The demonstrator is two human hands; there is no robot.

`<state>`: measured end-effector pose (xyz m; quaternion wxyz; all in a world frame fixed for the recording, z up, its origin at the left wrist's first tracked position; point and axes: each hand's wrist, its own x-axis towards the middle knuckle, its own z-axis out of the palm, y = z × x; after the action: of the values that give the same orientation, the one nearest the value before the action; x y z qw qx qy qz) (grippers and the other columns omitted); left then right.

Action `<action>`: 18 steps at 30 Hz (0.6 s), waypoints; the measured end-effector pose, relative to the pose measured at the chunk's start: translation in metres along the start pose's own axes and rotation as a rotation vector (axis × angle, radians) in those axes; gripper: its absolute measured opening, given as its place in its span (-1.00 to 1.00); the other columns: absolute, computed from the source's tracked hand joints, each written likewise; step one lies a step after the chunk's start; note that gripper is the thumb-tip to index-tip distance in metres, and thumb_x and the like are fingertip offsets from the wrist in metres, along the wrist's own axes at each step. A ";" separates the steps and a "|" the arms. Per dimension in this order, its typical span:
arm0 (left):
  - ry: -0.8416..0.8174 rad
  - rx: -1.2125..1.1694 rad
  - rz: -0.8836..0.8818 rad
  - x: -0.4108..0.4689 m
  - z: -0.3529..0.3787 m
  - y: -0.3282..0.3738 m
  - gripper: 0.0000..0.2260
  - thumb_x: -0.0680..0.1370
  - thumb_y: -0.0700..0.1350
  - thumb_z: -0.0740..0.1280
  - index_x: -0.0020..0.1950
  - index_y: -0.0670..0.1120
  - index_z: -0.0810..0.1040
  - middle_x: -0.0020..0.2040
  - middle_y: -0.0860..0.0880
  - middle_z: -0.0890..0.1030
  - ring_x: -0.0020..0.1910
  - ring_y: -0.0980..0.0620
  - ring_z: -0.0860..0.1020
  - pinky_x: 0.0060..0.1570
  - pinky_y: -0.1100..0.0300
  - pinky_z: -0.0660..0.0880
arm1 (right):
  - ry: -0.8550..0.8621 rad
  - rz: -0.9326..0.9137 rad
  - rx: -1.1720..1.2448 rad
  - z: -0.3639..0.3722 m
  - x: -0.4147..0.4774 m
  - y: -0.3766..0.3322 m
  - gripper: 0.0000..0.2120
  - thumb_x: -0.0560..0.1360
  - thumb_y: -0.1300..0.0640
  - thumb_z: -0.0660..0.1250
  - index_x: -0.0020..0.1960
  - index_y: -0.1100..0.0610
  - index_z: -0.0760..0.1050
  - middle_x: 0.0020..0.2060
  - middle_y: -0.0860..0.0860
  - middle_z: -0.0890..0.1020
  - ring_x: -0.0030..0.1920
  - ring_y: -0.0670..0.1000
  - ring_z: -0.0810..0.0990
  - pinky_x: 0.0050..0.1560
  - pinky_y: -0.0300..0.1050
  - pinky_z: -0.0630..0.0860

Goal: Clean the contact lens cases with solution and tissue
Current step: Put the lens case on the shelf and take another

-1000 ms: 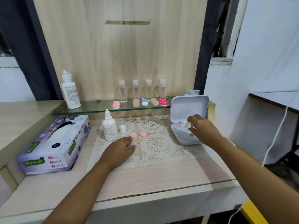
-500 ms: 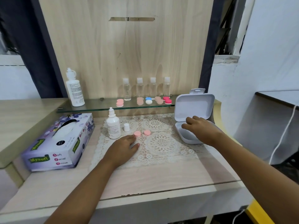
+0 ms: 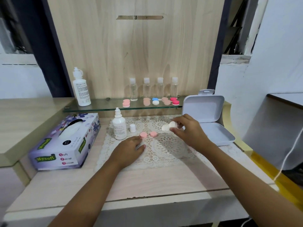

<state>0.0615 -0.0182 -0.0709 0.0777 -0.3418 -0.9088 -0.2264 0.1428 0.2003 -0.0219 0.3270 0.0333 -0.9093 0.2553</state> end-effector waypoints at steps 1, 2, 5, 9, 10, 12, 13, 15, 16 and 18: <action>-0.002 -0.001 -0.001 0.000 0.000 0.000 -0.61 0.60 0.04 0.18 0.38 -0.09 0.42 0.43 0.03 0.36 0.39 0.09 0.31 0.29 0.31 0.21 | -0.019 0.017 0.026 0.007 0.000 -0.005 -0.70 0.41 0.17 0.44 0.12 0.21 0.55 -0.12 0.01 0.49 -0.20 -0.07 0.47 -0.15 -0.52 0.35; -0.003 -0.003 -0.002 0.000 0.000 0.000 -0.61 0.60 0.04 0.18 0.38 -0.09 0.41 0.43 0.03 0.36 0.39 0.09 0.32 0.29 0.31 0.21 | -0.043 0.034 0.041 0.013 -0.001 -0.008 -0.70 0.42 0.14 0.43 0.12 0.20 0.55 -0.10 0.02 0.51 -0.17 -0.07 0.48 -0.14 -0.52 0.35; -0.003 -0.012 -0.013 0.000 0.000 0.000 -0.61 0.60 0.04 0.18 0.38 -0.08 0.41 0.42 0.03 0.37 0.38 0.08 0.33 0.28 0.30 0.23 | -0.124 0.082 0.041 0.032 -0.003 -0.013 -0.71 0.45 0.07 0.40 0.13 0.14 0.56 -0.08 0.00 0.53 -0.13 -0.08 0.51 -0.10 -0.37 0.37; 0.007 -0.007 0.003 0.000 0.000 -0.001 -0.61 0.59 0.05 0.19 0.36 -0.08 0.44 0.40 0.01 0.41 0.36 0.07 0.36 0.28 0.28 0.26 | -0.172 0.115 0.043 0.048 -0.007 -0.017 -0.73 0.46 0.09 0.37 0.13 0.15 0.58 -0.05 0.08 0.59 -0.13 -0.07 0.47 -0.17 -0.36 0.24; 0.008 -0.008 0.004 0.001 0.001 -0.001 -0.62 0.59 0.04 0.20 0.36 -0.09 0.44 0.40 0.01 0.41 0.37 0.07 0.35 0.28 0.28 0.25 | -0.180 0.123 0.038 0.050 -0.009 -0.018 -0.73 0.47 0.09 0.36 0.14 0.14 0.58 -0.04 0.08 0.59 -0.11 -0.07 0.46 -0.17 -0.36 0.22; 0.006 -0.007 0.002 0.001 0.001 -0.001 -0.63 0.59 0.01 0.20 0.36 -0.09 0.44 0.41 0.01 0.39 0.38 0.07 0.34 0.30 0.29 0.23 | -0.193 0.131 0.024 0.055 -0.012 -0.017 -0.74 0.48 0.08 0.34 0.14 0.13 0.57 -0.03 0.08 0.58 -0.08 -0.06 0.46 -0.17 -0.34 0.22; 0.004 -0.004 0.003 0.001 0.000 -0.002 -0.63 0.59 -0.02 0.20 0.37 -0.09 0.43 0.42 0.01 0.38 0.39 0.08 0.33 0.31 0.30 0.22 | -0.197 0.136 0.023 0.057 -0.013 -0.016 -0.74 0.47 0.08 0.34 0.14 0.12 0.57 -0.02 0.07 0.57 -0.08 -0.07 0.45 -0.17 -0.34 0.21; 0.006 -0.008 0.007 0.001 0.000 -0.002 -0.65 0.59 -0.08 0.18 0.37 -0.09 0.43 0.42 0.01 0.38 0.39 0.08 0.32 0.31 0.32 0.19 | -0.203 0.144 0.023 0.059 -0.014 -0.015 -0.72 0.47 0.09 0.34 0.15 0.13 0.57 0.00 0.05 0.54 -0.07 -0.11 0.42 -0.16 -0.37 0.20; 0.010 -0.018 0.007 0.001 0.000 -0.002 -0.65 0.58 -0.10 0.17 0.36 -0.09 0.43 0.42 0.01 0.38 0.39 0.09 0.32 0.31 0.34 0.19 | -0.210 0.144 0.023 0.060 -0.015 -0.015 -0.71 0.47 0.09 0.34 0.16 0.13 0.56 0.01 0.03 0.53 -0.05 -0.11 0.42 -0.14 -0.39 0.20; 0.024 -0.040 0.012 0.000 -0.002 -0.001 -0.66 0.59 -0.12 0.17 0.35 -0.09 0.45 0.41 0.02 0.39 0.39 0.09 0.32 0.28 0.36 0.19 | -0.230 0.125 0.013 0.061 -0.016 -0.015 -0.72 0.47 0.09 0.34 0.15 0.14 0.57 0.02 0.04 0.52 0.01 -0.07 0.46 -0.10 -0.38 0.22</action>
<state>0.0610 -0.0194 -0.0694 0.0830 -0.3458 -0.9011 -0.2481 0.1232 0.1558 -0.0653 0.2037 0.0080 -0.9394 0.2755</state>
